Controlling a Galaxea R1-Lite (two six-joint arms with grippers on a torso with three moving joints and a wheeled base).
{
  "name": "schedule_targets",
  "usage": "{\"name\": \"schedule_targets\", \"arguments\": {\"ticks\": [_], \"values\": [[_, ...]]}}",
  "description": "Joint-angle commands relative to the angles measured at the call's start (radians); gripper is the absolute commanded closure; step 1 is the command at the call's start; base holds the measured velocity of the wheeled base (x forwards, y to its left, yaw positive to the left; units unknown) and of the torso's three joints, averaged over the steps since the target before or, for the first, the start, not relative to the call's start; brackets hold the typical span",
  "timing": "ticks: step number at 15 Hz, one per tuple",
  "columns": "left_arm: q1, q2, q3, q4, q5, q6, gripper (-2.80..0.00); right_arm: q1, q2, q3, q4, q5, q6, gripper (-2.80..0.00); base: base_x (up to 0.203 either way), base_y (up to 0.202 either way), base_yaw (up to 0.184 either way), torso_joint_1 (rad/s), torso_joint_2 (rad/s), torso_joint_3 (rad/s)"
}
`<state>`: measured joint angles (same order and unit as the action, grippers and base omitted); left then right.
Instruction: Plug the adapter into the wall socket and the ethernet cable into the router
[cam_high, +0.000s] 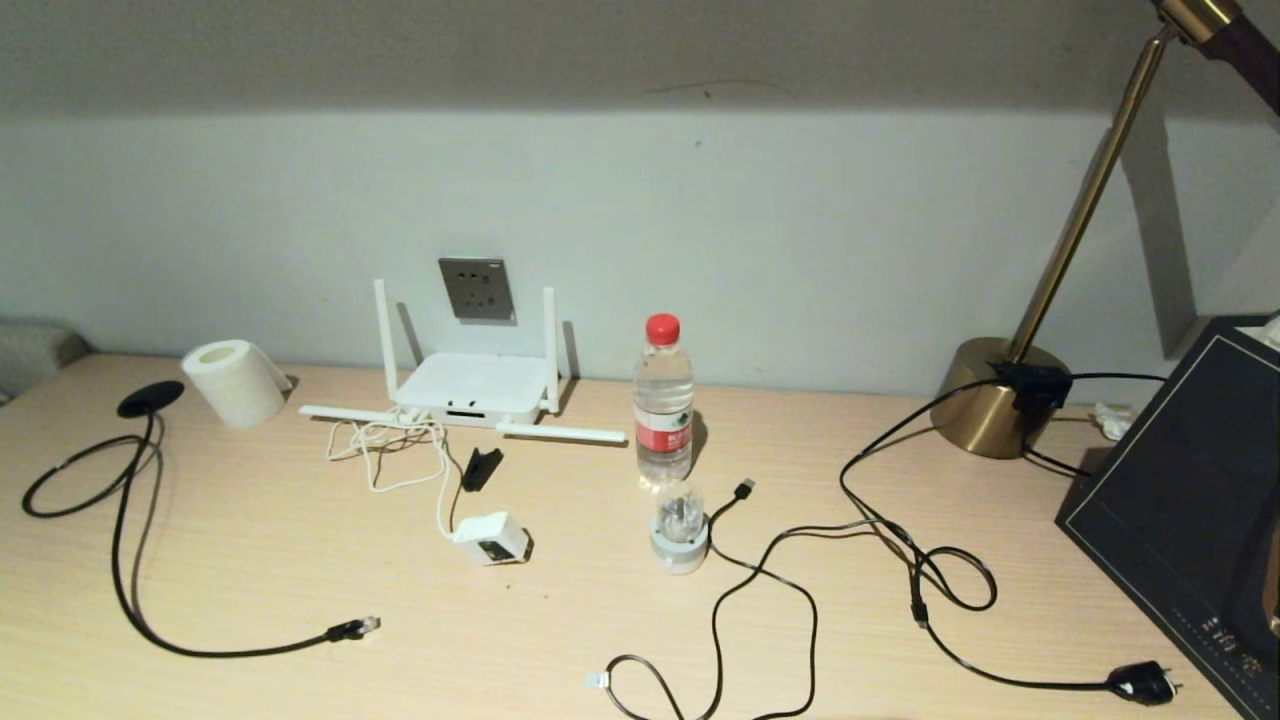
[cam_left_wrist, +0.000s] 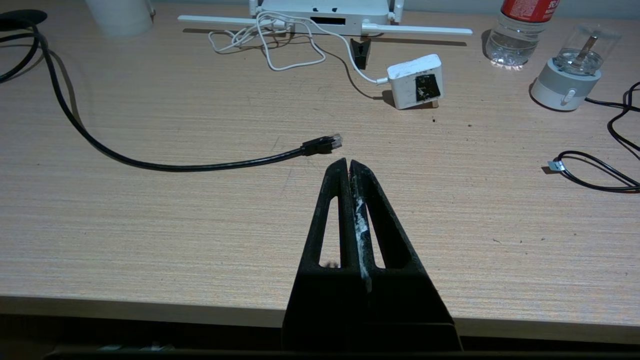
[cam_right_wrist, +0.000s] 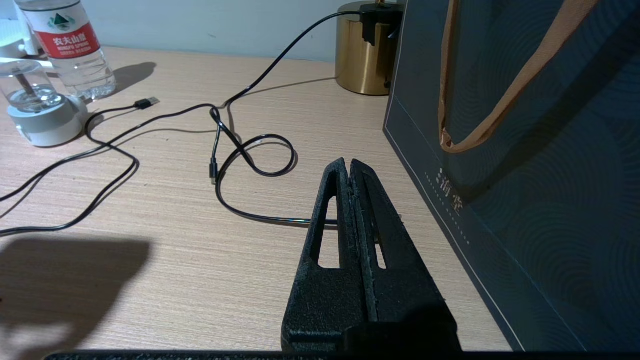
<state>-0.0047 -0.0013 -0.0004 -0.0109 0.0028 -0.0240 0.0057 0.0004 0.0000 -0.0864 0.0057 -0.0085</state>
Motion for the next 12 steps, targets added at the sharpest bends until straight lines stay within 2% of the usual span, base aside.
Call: {"name": "schedule_targets", "arguments": {"ticks": [1, 9, 10, 12], "values": [[0.000, 0.001, 0.002, -0.004, 0.000, 0.000, 0.00, 0.000, 0.001, 0.032, -0.001, 0.000, 0.001, 0.00, 0.000, 0.000, 0.000, 0.000, 0.00, 0.000], [0.000, 0.000, -0.001, -0.016, -0.006, 0.019, 0.00, 0.000, 0.001, 0.032, -0.001, 0.000, 0.000, 0.00, 0.000, 0.000, 0.000, 0.000, 0.00, 0.000], [0.000, 0.005, -0.041, -0.019, -0.024, 0.023, 0.00, 0.000, 0.001, 0.034, -0.005, 0.000, 0.002, 0.00, 0.000, 0.000, 0.000, 0.000, 0.00, 0.000], [-0.003, 0.095, -0.219, -0.014, -0.086, 0.030, 0.00, 0.000, 0.001, 0.035, -0.009, 0.002, -0.002, 0.00, 0.000, 0.000, 0.000, 0.000, 0.00, 0.000]]}}
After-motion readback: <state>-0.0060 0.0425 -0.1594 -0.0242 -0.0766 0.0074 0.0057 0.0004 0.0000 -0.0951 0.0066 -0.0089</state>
